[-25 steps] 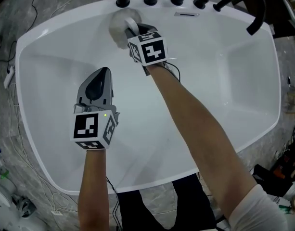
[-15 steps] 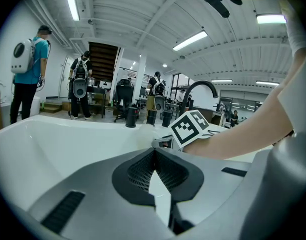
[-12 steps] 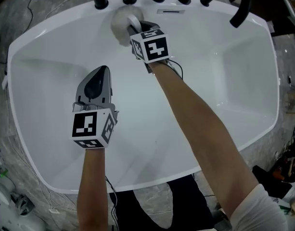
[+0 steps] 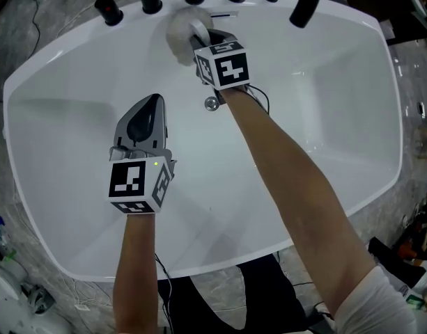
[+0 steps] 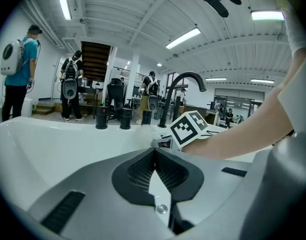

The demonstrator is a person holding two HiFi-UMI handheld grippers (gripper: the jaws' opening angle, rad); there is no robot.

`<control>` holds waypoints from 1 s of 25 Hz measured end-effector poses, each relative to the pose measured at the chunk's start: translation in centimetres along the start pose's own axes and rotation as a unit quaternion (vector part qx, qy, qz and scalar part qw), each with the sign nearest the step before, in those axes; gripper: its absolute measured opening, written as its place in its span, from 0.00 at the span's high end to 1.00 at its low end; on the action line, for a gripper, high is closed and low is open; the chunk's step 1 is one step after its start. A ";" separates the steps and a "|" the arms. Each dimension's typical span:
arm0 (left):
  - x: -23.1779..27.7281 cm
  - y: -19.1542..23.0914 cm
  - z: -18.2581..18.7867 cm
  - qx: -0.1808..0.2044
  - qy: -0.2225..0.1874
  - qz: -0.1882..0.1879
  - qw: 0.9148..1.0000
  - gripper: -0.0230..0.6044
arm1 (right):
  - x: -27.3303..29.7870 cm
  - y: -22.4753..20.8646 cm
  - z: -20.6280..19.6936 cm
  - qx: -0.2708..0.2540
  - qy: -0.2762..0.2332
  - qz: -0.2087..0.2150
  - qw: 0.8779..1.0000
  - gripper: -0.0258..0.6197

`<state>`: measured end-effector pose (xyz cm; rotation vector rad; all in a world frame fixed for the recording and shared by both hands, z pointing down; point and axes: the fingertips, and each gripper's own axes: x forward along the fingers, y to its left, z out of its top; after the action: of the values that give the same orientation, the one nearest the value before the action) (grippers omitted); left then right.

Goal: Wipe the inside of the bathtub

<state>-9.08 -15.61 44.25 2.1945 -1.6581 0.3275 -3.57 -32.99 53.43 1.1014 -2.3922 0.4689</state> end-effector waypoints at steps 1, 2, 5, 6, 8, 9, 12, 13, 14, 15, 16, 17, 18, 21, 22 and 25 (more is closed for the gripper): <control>0.3 -0.5 0.0 0.001 0.001 -0.001 1.000 0.94 | -0.2 -0.5 -0.1 0.000 -0.001 0.001 1.000 0.81; 0.6 -1.0 0.0 0.002 0.002 -0.002 1.000 0.94 | -0.5 -1.0 -0.2 0.000 -0.001 0.001 1.000 0.81; 1.6 -2.4 0.2 0.003 0.002 -0.007 1.000 0.94 | -1.4 -2.8 -0.4 0.004 -0.004 -0.001 1.000 0.81; 2.0 -2.9 0.3 0.003 0.003 -0.009 1.000 0.94 | -1.7 -3.6 -0.5 0.006 -0.005 -0.004 1.000 0.81; 2.6 -3.8 0.4 0.004 0.003 -0.012 1.000 0.94 | -2.4 -5.0 -0.8 0.006 -0.005 -0.008 1.000 0.81; 2.8 -4.3 0.4 0.006 0.003 -0.014 1.000 0.94 | -2.7 -5.5 -0.9 0.006 -0.005 -0.010 1.000 0.81; 3.8 -6.2 0.7 0.013 0.002 -0.022 1.000 0.94 | -3.8 -7.6 -1.1 0.007 -0.009 -0.014 1.000 0.81; 4.3 -6.9 0.7 0.015 0.002 -0.025 1.000 0.94 | -4.1 -8.4 -1.3 0.008 -0.010 -0.016 1.000 0.81; 4.8 -7.5 0.6 0.016 0.003 -0.027 1.000 0.94 | -4.4 -9.2 -1.4 0.009 -0.011 -0.018 1.000 0.81; 5.3 -8.0 0.6 0.017 0.003 -0.029 0.999 0.94 | -4.6 -10.0 -1.6 0.010 -0.011 -0.020 1.000 0.81; 5.7 -8.6 0.6 0.018 0.004 -0.031 0.999 0.94 | -4.8 -10.8 -1.7 0.011 -0.012 -0.022 1.000 0.81; 6.2 -9.1 0.6 0.020 0.004 -0.033 0.999 0.94 | -5.0 -11.5 -1.8 0.013 -0.014 -0.025 1.000 0.81; 6.7 -9.6 0.5 0.021 0.005 -0.035 0.999 0.94 | -5.2 -12.3 -1.9 0.014 -0.015 -0.028 0.999 0.81; 8.0 -11.3 0.2 0.023 0.008 -0.043 0.999 0.94 | -6.0 -14.6 -2.4 0.016 -0.016 -0.036 0.999 0.81; 8.4 -11.8 0.2 0.024 0.009 -0.046 0.999 0.94 | -6.3 -15.3 -2.6 0.017 -0.016 -0.038 0.999 0.81; 9.6 -13.2 0.3 0.025 0.009 -0.054 0.998 0.94 | -6.8 -17.0 -2.9 0.021 -0.018 -0.043 0.999 0.81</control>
<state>6.29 -20.97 45.82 2.3011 -1.5298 0.3615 14.30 -37.94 54.13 1.2360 -2.3650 0.4767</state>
